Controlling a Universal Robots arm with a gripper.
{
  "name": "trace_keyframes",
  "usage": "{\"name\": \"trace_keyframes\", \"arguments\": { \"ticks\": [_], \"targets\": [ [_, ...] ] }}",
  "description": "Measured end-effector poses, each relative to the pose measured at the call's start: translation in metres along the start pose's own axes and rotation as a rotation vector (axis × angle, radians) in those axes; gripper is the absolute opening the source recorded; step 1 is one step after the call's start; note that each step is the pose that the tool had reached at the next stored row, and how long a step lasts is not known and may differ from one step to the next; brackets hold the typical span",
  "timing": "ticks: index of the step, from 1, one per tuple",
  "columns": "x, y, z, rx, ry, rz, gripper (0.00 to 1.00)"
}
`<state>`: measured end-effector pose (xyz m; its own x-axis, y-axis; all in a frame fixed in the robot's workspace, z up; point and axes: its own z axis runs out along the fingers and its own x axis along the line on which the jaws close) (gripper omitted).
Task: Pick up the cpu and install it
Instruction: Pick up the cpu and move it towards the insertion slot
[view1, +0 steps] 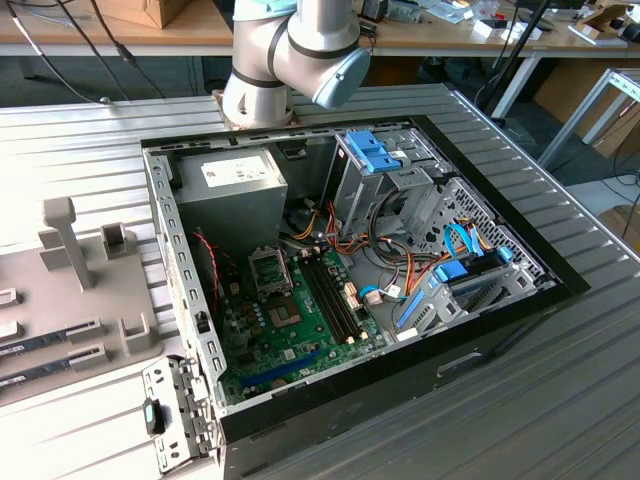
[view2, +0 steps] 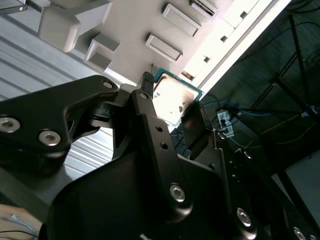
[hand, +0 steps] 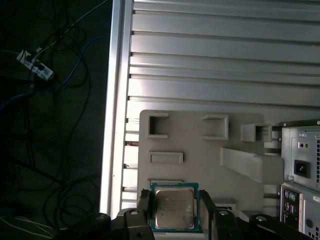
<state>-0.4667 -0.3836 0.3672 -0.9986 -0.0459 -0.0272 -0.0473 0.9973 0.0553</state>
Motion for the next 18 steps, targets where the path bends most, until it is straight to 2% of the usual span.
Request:
{"name": "trace_keyframes", "arguments": {
  "ticks": [18],
  "targets": [
    [-0.0006, 0.0013, -0.0230, -0.0016, -0.0002, 0.000, 0.47]
  ]
}}
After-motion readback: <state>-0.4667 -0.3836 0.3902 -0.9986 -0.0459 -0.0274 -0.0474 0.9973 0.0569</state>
